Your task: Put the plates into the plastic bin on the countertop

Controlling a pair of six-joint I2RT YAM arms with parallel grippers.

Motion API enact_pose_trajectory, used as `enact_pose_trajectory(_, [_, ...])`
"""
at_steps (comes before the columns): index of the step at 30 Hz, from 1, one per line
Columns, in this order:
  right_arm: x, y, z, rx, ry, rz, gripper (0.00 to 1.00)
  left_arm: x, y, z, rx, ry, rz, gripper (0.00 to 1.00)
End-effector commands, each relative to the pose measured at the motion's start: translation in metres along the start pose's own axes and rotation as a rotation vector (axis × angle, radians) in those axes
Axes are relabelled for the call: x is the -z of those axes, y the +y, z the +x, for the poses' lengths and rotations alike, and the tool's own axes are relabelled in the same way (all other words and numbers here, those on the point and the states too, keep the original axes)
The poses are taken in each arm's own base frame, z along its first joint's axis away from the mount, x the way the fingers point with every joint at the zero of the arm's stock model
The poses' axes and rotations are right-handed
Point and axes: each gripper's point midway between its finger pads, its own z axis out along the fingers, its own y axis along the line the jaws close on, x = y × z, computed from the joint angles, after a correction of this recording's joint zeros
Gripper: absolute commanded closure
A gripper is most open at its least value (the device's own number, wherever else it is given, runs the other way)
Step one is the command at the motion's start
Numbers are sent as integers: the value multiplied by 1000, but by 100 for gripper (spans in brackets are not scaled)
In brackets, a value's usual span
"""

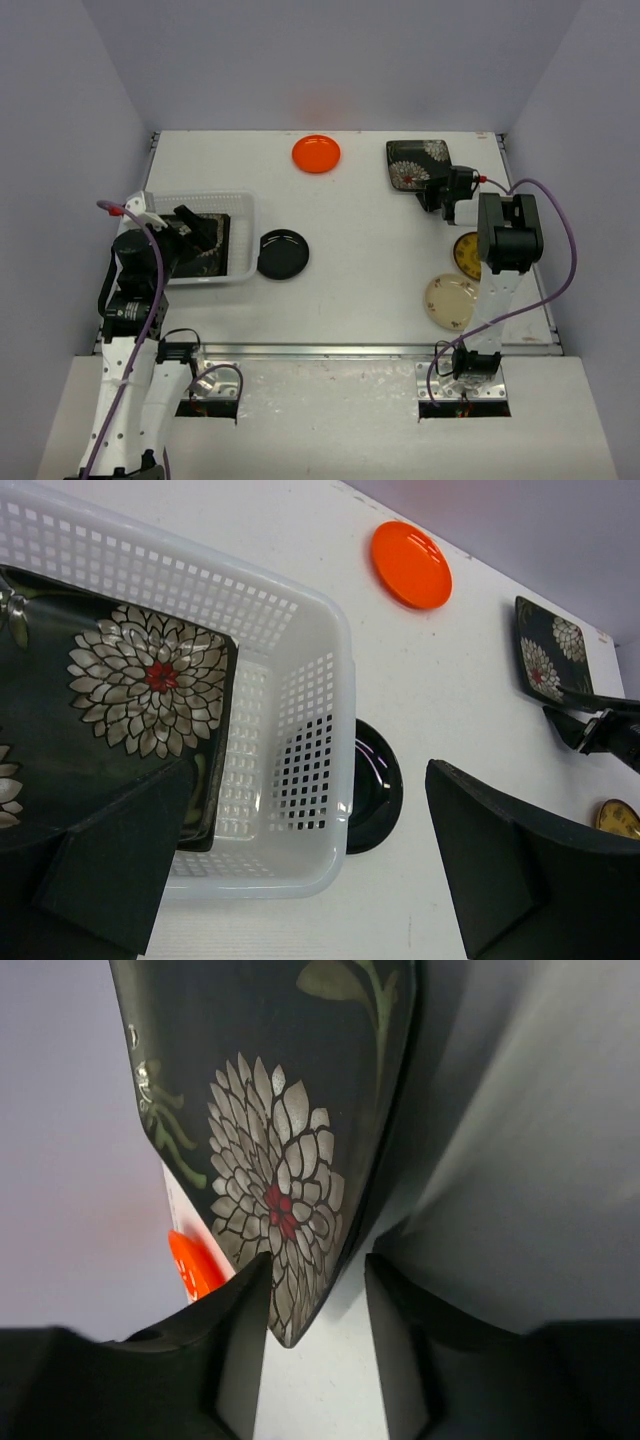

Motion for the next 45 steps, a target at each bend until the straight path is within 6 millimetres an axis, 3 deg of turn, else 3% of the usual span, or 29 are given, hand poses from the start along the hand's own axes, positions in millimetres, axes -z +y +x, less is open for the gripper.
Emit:
enact_pose_trajectory(1, [-17, -43, 2, 0, -16, 132, 61, 1, -10, -11, -21, -46, 39, 0])
enact_pose_trajectory(4, [-21, -54, 4, -15, -13, 155, 75, -2, -12, -7, -26, -24, 48, 0])
enact_pose_trajectory(7, [-21, -47, 6, 22, 2, 113, 99, -3, -13, -7, -29, -22, 52, 0])
enact_pose_trajectory(11, [-7, -30, 11, 63, 24, 46, 100, -3, -16, -4, -34, -14, 69, 0])
enact_pose_trajectory(15, [37, 37, 15, 185, 67, -146, 100, -4, -39, 8, -65, 48, 203, 0])
enact_pose_trajectory(16, [45, 39, 22, 213, 108, -153, 100, -3, -47, 13, -73, 73, 243, 0])
enact_pose_trajectory(19, [102, 78, 41, 384, 191, -293, 100, -6, -64, 20, -84, 135, 333, 0])
enact_pose_trajectory(21, [133, 77, 59, 479, 246, -312, 100, -11, -73, 26, -60, 193, 377, 0])
enact_pose_trajectory(25, [178, 59, 91, 598, 382, -325, 100, -26, -94, 46, 16, 352, 499, 0])
enact_pose_trajectory(27, [210, 54, 110, 618, 474, -404, 100, -38, -102, 53, 43, 410, 521, 0])
enact_pose_trajectory(32, [261, 47, 141, 603, 672, -556, 100, -58, -128, 67, 41, 482, 556, 0])
enact_pose_trajectory(33, [267, 53, 144, 617, 677, -595, 100, -61, -130, 73, 36, 495, 549, 0])
enact_pose_trajectory(35, [295, 56, 169, 615, 815, -669, 100, -69, -136, 73, 22, 489, 541, 0])
enact_pose_trajectory(43, [328, 61, 193, 668, 939, -740, 100, -72, -167, 79, -6, 466, 666, 2])
enact_pose_trajectory(45, [333, 62, 197, 678, 960, -761, 100, -75, -172, 84, -17, 483, 672, 8])
